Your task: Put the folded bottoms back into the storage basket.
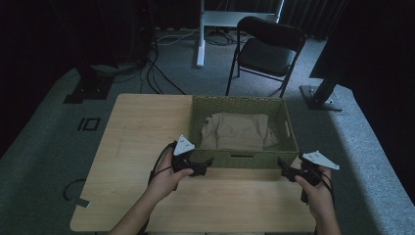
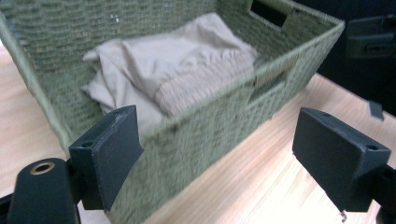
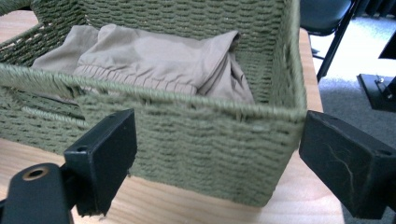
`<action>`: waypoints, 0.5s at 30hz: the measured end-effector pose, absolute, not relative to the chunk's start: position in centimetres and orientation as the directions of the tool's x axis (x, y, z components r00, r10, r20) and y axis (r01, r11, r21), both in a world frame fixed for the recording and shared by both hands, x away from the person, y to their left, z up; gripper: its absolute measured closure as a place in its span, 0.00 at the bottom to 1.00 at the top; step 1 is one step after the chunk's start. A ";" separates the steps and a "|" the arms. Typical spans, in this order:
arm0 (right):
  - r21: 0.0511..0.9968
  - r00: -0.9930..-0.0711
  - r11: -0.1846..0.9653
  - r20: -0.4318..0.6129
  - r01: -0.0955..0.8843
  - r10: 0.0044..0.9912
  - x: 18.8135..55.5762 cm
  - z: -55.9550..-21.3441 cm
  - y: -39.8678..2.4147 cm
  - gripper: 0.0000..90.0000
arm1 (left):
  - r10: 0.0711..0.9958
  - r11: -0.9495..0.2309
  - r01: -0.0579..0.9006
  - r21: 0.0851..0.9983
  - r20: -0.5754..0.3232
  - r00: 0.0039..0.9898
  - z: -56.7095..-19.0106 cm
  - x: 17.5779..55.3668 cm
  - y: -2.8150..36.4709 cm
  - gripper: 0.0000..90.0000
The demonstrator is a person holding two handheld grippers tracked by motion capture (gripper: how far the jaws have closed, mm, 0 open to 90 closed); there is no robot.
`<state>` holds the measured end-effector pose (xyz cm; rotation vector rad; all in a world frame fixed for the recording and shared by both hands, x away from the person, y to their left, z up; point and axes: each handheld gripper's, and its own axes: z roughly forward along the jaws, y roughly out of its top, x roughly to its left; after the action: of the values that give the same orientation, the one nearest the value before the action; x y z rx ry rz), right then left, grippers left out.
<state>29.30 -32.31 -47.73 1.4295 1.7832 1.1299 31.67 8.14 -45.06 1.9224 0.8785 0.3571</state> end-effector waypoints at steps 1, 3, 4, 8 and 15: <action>0.878 -0.251 0.063 0.066 0.474 0.966 29.2 -48.0 -32.3 0.12 | 0.708 -0.286 0.430 0.856 -0.114 0.697 -45.4 31.6 8.2 0.18; 0.874 -0.253 0.070 0.062 0.481 0.965 29.1 -48.4 -32.2 0.12 | 0.711 -0.287 0.441 0.850 -0.119 0.693 -46.1 31.4 8.4 0.18; 0.871 -0.254 0.073 0.060 0.486 0.965 29.1 -48.7 -32.2 0.12 | 0.710 -0.293 0.444 0.847 -0.118 0.694 -46.5 31.3 8.5 0.18; 0.861 -0.247 0.071 0.065 0.504 0.967 28.9 -49.7 -32.3 0.12 | 0.715 -0.295 0.468 0.833 -0.133 0.686 -48.0 31.1 8.8 0.18; 0.842 -0.253 0.078 0.071 0.534 0.965 28.8 -51.6 -32.0 0.12 | 0.732 -0.313 0.499 0.808 -0.130 0.669 -50.2 30.9 9.5 0.18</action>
<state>28.75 -32.02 -51.55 1.4790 1.8408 1.0791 30.90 9.46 -50.21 1.9834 0.9551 0.3261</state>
